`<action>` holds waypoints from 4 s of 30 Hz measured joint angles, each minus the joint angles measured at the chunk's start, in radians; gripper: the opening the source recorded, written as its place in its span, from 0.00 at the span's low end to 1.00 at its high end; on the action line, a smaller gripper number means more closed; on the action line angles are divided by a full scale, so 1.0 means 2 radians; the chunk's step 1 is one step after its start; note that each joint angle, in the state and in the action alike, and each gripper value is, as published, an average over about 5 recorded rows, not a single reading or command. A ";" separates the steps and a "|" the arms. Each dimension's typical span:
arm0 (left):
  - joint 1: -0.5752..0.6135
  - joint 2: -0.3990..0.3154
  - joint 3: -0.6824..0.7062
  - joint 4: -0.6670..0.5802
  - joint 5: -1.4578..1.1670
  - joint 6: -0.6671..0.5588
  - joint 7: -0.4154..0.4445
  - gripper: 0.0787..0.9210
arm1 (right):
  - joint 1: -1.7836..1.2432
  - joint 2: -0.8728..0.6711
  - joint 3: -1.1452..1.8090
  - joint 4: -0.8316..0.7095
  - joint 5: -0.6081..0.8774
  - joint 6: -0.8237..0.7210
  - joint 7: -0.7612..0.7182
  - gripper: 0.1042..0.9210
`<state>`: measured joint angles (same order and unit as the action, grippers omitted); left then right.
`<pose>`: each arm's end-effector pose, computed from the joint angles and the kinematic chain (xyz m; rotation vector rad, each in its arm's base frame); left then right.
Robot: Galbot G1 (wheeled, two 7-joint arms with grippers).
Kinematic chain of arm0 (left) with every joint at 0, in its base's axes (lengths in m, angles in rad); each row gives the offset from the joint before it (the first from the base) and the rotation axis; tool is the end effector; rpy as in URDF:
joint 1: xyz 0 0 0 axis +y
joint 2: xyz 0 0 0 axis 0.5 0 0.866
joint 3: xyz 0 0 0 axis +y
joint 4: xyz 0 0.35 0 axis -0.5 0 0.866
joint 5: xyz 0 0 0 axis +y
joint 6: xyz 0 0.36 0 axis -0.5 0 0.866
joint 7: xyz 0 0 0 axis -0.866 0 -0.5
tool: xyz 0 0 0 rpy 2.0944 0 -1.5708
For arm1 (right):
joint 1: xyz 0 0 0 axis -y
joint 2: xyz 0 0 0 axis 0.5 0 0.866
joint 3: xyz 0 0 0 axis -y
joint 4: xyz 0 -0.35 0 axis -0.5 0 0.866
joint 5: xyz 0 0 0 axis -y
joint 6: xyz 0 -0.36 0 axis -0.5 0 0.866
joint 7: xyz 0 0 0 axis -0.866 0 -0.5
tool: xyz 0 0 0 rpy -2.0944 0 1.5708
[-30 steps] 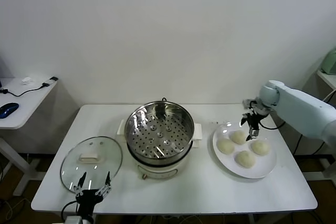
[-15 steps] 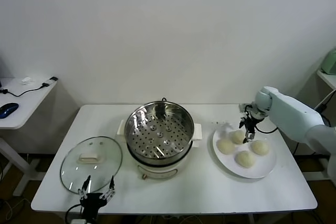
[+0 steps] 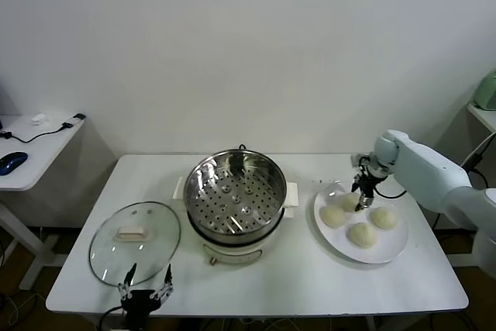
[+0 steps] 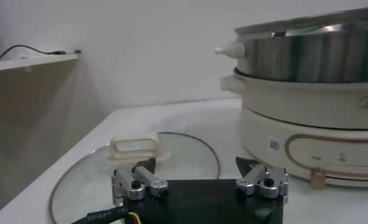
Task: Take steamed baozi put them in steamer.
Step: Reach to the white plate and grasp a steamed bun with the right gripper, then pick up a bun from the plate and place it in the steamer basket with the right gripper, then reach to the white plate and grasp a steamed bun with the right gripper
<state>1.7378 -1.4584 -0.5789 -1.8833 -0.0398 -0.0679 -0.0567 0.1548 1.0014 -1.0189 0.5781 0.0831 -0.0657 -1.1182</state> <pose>0.1135 0.0457 -0.3996 0.0788 -2.8334 -0.1358 0.6127 -0.1856 -0.2308 1.1473 -1.3785 1.1707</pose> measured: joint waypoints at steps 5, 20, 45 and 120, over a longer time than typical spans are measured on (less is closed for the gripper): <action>0.003 -0.002 0.005 -0.005 0.004 0.002 0.000 0.88 | 0.031 -0.013 -0.026 0.033 0.019 -0.002 -0.005 0.66; 0.004 0.003 0.011 -0.024 0.006 0.006 0.000 0.88 | 0.289 0.003 -0.201 0.258 0.164 0.018 -0.016 0.65; 0.013 0.003 0.005 -0.032 0.004 0.002 -0.003 0.88 | 0.245 0.207 -0.234 0.192 0.049 0.270 0.027 0.66; 0.010 0.002 0.003 -0.011 0.009 -0.009 -0.014 0.88 | 0.119 -0.077 -0.264 0.277 0.203 -0.098 0.149 0.88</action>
<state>1.7575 -1.4549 -0.5738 -1.9045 -0.0209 -0.0861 -0.0849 0.3931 0.8466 -1.5470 1.1328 0.4893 -0.2610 -0.8211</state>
